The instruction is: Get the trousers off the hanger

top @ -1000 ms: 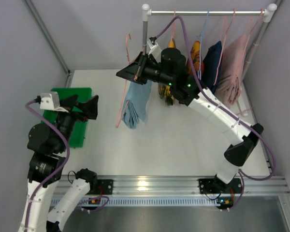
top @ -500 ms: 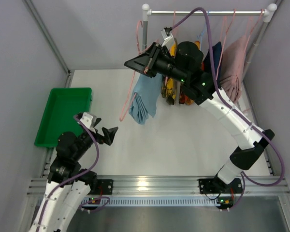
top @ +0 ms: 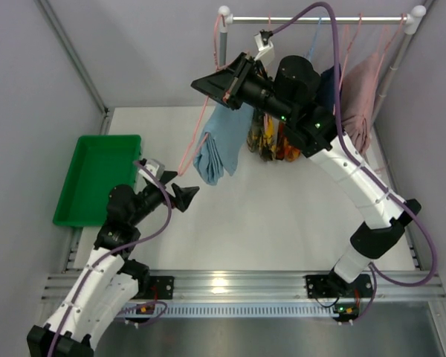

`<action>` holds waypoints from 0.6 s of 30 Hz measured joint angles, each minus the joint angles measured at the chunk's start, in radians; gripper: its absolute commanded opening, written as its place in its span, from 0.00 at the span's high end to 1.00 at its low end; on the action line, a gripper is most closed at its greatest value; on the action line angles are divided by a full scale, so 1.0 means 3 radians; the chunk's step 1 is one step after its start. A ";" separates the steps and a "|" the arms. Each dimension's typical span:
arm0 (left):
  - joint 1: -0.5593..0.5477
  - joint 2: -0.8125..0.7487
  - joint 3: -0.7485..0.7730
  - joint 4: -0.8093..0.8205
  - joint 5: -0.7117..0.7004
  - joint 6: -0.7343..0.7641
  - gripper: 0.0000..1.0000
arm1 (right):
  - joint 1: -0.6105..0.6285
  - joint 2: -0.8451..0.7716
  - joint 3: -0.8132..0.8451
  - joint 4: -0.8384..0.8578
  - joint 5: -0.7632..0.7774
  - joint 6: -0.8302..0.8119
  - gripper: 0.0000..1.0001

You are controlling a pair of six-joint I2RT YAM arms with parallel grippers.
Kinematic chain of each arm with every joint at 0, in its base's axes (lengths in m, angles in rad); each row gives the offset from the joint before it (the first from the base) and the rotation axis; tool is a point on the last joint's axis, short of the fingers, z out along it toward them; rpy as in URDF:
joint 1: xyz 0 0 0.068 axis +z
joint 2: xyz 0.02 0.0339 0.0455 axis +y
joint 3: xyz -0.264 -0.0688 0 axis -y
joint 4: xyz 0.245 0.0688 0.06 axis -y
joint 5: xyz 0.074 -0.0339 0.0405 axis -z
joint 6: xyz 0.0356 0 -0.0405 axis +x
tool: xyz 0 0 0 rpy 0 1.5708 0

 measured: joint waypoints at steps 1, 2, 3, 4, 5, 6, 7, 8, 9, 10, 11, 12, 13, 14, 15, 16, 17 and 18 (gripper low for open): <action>-0.0003 0.0069 0.0000 0.0093 0.0011 -0.0034 0.01 | 0.0000 0.0013 0.0022 0.0003 0.0003 0.0011 1.00; -0.0013 0.0123 0.0000 0.0175 0.0018 -0.0056 0.01 | 0.0000 0.0024 0.0038 0.0001 0.0006 0.0017 1.00; -0.0032 0.0181 0.0000 0.0258 0.0018 -0.0079 0.01 | 0.0000 0.0039 0.0061 -0.0001 0.0014 0.0019 1.00; -0.0053 0.0228 0.0000 0.0324 0.0020 -0.0100 0.01 | 0.0000 0.0056 0.0081 0.0003 0.0019 0.0020 1.00; -0.0079 0.0264 0.0000 0.0387 0.0022 -0.0123 0.01 | 0.0000 0.0070 0.0097 0.0000 0.0025 0.0022 1.00; -0.0104 0.0292 0.0000 0.0445 0.0022 -0.0148 0.01 | 0.0000 0.0085 0.0102 0.0005 0.0029 0.0022 1.00; -0.0128 0.0317 0.0000 0.0490 0.0022 -0.0173 0.01 | 0.0000 0.0098 0.0109 0.0003 0.0037 0.0023 1.00; -0.0155 0.0329 0.0000 0.0530 0.0018 -0.0200 0.01 | 0.0001 0.0113 0.0121 -0.0001 0.0039 0.0023 1.00; -0.0184 0.0337 0.0001 0.0566 0.0004 -0.0230 0.01 | 0.0001 0.0123 0.0122 -0.0001 0.0046 0.0023 1.00; -0.0210 0.0343 0.0006 0.0600 -0.0018 -0.0259 0.01 | 0.0001 0.0131 0.0122 -0.0008 0.0047 0.0023 1.00; -0.0230 0.0351 0.0022 0.0615 -0.0039 -0.0299 0.01 | 0.0001 0.0137 0.0122 -0.0004 0.0051 0.0023 1.00; -0.0245 0.0366 0.0053 0.0619 -0.0062 -0.0346 0.01 | 0.0001 0.0142 0.0122 -0.0006 0.0051 0.0023 1.00; -0.0252 0.0389 0.0094 0.0635 -0.0086 -0.0401 0.01 | 0.0003 0.0148 0.0122 -0.0006 0.0050 0.0023 1.00; -0.0256 0.0411 0.0137 0.0645 -0.0121 -0.0446 0.01 | 0.0003 0.0153 0.0122 -0.0005 0.0052 0.0023 1.00; -0.0258 0.0436 0.0189 0.0665 -0.0153 -0.0509 0.01 | 0.0003 0.0155 0.0122 -0.0005 0.0051 0.0023 1.00; -0.0258 0.0464 0.0240 0.0701 -0.0183 -0.0573 0.01 | 0.0003 0.0158 0.0122 -0.0006 0.0051 0.0023 1.00; -0.0259 0.0490 0.0289 0.0736 -0.0211 -0.0629 0.01 | 0.0003 0.0159 0.0122 -0.0006 0.0050 0.0022 1.00; -0.0259 0.0516 0.0337 0.0769 -0.0238 -0.0692 0.01 | 0.0003 0.0159 0.0122 -0.0006 0.0050 0.0023 1.00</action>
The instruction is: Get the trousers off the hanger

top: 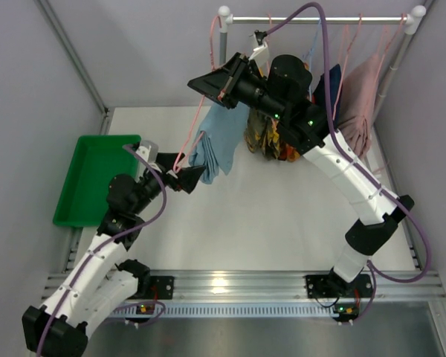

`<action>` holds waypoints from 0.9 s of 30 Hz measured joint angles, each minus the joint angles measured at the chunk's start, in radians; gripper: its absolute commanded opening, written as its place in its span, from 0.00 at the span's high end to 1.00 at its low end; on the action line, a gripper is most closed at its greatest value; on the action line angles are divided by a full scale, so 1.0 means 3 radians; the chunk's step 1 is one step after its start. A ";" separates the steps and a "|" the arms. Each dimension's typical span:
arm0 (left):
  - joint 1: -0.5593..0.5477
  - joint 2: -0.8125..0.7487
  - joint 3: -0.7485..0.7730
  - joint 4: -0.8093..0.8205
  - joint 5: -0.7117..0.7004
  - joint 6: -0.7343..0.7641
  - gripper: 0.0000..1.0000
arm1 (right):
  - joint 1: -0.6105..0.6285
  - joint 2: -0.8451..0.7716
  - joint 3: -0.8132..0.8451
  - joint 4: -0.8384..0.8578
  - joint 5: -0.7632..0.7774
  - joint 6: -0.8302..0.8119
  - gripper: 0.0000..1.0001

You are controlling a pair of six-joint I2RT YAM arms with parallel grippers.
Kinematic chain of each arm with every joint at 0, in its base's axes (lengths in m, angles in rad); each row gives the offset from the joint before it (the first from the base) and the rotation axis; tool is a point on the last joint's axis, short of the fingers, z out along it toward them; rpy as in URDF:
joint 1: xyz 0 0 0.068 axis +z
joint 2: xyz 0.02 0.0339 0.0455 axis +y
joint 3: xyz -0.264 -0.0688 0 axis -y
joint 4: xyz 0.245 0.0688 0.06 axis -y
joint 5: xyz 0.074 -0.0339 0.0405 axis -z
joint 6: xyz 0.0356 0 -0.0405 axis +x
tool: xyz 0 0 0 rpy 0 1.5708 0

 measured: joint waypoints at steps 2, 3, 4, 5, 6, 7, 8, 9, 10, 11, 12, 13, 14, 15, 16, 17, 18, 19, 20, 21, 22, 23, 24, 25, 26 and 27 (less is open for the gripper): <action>-0.0001 0.0047 0.0094 0.0067 -0.0056 -0.0120 0.01 | 0.0000 0.0000 0.0000 0.0003 -0.0003 0.0001 1.00; -0.0001 0.0065 0.0126 0.0097 -0.0083 -0.0165 0.01 | 0.0000 0.0000 0.0000 0.0003 -0.0004 0.0001 1.00; -0.0001 0.0080 0.0164 0.0117 -0.0107 -0.0219 0.01 | 0.0000 0.0000 0.0000 0.0003 -0.0005 0.0003 1.00; -0.0001 0.0093 0.0197 0.0132 -0.0125 -0.0251 0.01 | 0.0000 0.0000 0.0000 0.0001 -0.0005 0.0005 1.00; -0.0001 0.0107 0.0231 0.0153 -0.0145 -0.0285 0.01 | 0.0000 0.0000 0.0000 0.0001 -0.0005 0.0013 1.00; -0.0001 0.0121 0.0271 0.0161 -0.0163 -0.0318 0.01 | 0.0000 0.0000 0.0000 0.0001 -0.0006 0.0018 1.00; -0.0001 0.0135 0.0308 0.0177 -0.0175 -0.0343 0.01 | 0.0000 0.0000 0.0000 0.0003 -0.0008 0.0023 1.00; -0.0001 0.0151 0.0343 0.0189 -0.0182 -0.0369 0.01 | 0.0000 0.0000 0.0000 0.0004 -0.0011 0.0024 1.00; -0.0001 0.0169 0.0381 0.0195 -0.0183 -0.0394 0.01 | 0.0000 0.0000 0.0000 0.0005 -0.0017 0.0027 1.00; -0.0003 0.0186 0.0418 0.0201 -0.0184 -0.0411 0.01 | 0.0000 0.0000 0.0000 0.0005 -0.0019 0.0031 1.00; -0.0003 0.0203 0.0454 0.0207 -0.0186 -0.0429 0.01 | 0.0000 0.0000 0.0000 0.0005 -0.0025 0.0037 1.00; -0.0003 0.0220 0.0490 0.0211 -0.0187 -0.0445 0.01 | 0.0000 0.0000 0.0000 0.0005 -0.0031 0.0045 1.00; -0.0003 0.0237 0.0519 0.0219 -0.0195 -0.0465 0.01 | 0.0000 0.0000 0.0000 0.0005 -0.0033 0.0051 1.00; -0.0003 0.0249 0.0551 0.0223 -0.0197 -0.0487 0.01 | 0.0000 0.0000 0.0000 0.0006 -0.0038 0.0052 1.00; -0.0003 0.0264 0.0581 0.0228 -0.0198 -0.0504 0.01 | 0.0000 0.0000 0.0000 0.0006 -0.0042 0.0053 1.00; -0.0003 0.0276 0.0605 0.0234 -0.0198 -0.0516 0.01 | 0.0000 0.0000 0.0000 0.0006 -0.0045 0.0053 1.00; -0.0003 0.0287 0.0624 0.0239 -0.0198 -0.0530 0.01 | 0.0000 0.0000 0.0000 0.0006 -0.0050 0.0055 1.00; -0.0003 0.0301 0.0647 0.0243 -0.0197 -0.0543 0.01 | 0.0000 0.0000 0.0000 0.0006 -0.0052 0.0056 1.00; -0.0001 0.0318 0.0669 0.0245 -0.0196 -0.0556 0.01 | 0.0000 0.0000 0.0000 0.0006 -0.0053 0.0058 1.00; -0.0003 0.0332 0.0687 0.0245 -0.0195 -0.0567 0.01 | 0.0003 0.0000 0.0000 0.0006 -0.0056 0.0060 1.00; -0.0003 0.0351 0.0708 0.0251 -0.0193 -0.0577 0.01 | 0.0004 0.0000 0.0000 0.0006 -0.0056 0.0061 1.00; -0.0003 0.0366 0.0722 0.0259 -0.0193 -0.0585 0.01 | 0.0004 0.0000 0.0000 0.0006 -0.0057 0.0062 1.00; -0.0001 0.0381 0.0736 0.0264 -0.0189 -0.0590 0.01 | 0.0004 0.0000 0.0000 0.0006 -0.0060 0.0062 1.00; -0.0003 0.0395 0.0752 0.0268 -0.0179 -0.0596 0.01 | 0.0004 0.0000 0.0000 0.0006 -0.0061 0.0066 1.00; -0.0003 0.0407 0.0760 0.0275 -0.0174 -0.0600 0.01 | 0.0004 0.0000 0.0000 0.0006 -0.0064 0.0074 1.00; -0.0005 0.0416 0.0765 0.0285 -0.0167 -0.0603 0.01 | 0.0004 0.0000 0.0000 0.0006 -0.0064 0.0076 1.00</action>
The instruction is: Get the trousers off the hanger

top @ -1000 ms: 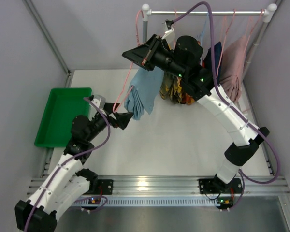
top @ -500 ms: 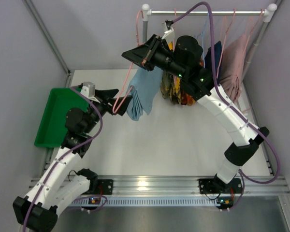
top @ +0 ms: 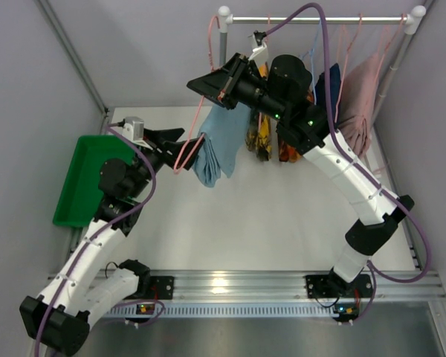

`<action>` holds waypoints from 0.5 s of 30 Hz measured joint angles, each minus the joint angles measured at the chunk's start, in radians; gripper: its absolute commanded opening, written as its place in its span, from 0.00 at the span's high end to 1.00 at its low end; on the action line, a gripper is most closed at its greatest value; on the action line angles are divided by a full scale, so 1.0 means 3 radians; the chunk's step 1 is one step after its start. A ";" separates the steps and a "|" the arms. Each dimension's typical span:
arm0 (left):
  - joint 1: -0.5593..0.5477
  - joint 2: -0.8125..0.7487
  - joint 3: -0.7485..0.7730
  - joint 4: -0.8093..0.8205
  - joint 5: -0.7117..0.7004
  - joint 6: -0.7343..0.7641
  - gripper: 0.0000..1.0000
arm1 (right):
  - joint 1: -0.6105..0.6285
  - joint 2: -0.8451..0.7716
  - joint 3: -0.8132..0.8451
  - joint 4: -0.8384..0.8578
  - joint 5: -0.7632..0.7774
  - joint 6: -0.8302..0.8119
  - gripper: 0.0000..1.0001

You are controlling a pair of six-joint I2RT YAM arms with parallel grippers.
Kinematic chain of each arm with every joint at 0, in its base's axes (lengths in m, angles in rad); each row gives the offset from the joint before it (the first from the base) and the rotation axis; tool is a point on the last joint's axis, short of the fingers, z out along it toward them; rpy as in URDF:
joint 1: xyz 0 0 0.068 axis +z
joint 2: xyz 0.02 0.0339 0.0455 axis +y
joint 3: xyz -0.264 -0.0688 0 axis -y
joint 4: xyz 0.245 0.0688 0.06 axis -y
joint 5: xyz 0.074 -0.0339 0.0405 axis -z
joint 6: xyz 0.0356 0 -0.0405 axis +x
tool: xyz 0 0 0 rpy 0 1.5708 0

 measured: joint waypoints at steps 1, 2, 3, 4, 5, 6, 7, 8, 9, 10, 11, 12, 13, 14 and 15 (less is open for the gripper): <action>0.0000 0.0003 0.0000 0.0005 0.0010 -0.0001 0.01 | 0.0001 0.0000 0.0000 0.0000 -0.0001 0.0003 1.00; 0.0000 0.0004 0.0000 0.0005 0.0018 0.0000 0.01 | 0.0003 0.0000 0.0000 0.0000 -0.0003 0.0004 1.00; 0.0000 0.0005 0.0000 0.0006 0.0027 0.0001 0.02 | 0.0003 0.0000 0.0000 0.0000 -0.0003 0.0005 1.00; 0.0000 0.0008 0.0000 0.0008 0.0029 0.0001 0.02 | 0.0004 0.0000 0.0000 -0.0001 -0.0004 0.0006 1.00; -0.0001 0.0010 0.0000 0.0008 0.0027 0.0003 0.02 | 0.0005 0.0000 0.0000 -0.0001 -0.0003 0.0008 1.00; -0.0001 0.0015 0.0001 0.0008 0.0023 0.0003 0.03 | 0.0008 0.0000 0.0000 -0.0001 -0.0003 0.0008 1.00; -0.0003 0.0015 0.0001 0.0008 0.0023 0.0003 0.04 | 0.0011 0.0000 0.0000 -0.0001 -0.0004 0.0008 1.00; -0.0004 0.0017 0.0001 0.0006 0.0014 0.0005 0.05 | 0.0013 0.0000 0.0000 -0.0003 -0.0004 0.0008 1.00; -0.0004 0.0017 0.0001 0.0008 0.0006 0.0008 0.06 | 0.0015 0.0000 0.0000 -0.0003 -0.0004 0.0008 1.00; -0.0004 0.0017 0.0003 0.0006 -0.0005 0.0011 0.09 | 0.0015 0.0000 0.0000 -0.0003 -0.0003 0.0008 1.00; -0.0004 0.0018 0.0006 0.0004 -0.0027 0.0020 0.10 | 0.0015 0.0000 0.0000 -0.0001 -0.0003 0.0008 1.00; -0.0004 0.0019 0.0009 0.0004 -0.0045 0.0031 0.12 | 0.0015 0.0000 0.0000 -0.0003 -0.0003 0.0008 1.00; -0.0004 0.0022 0.0015 0.0003 -0.0072 0.0045 0.14 | 0.0015 0.0000 0.0000 -0.0003 -0.0003 0.0008 1.00; -0.0005 0.0024 0.0023 -0.0005 -0.0098 0.0065 0.17 | 0.0015 0.0000 0.0000 -0.0004 -0.0003 0.0008 1.00; -0.0006 0.0025 0.0031 -0.0015 -0.0114 0.0084 0.18 | 0.0015 0.0000 0.0000 -0.0003 -0.0001 0.0008 1.00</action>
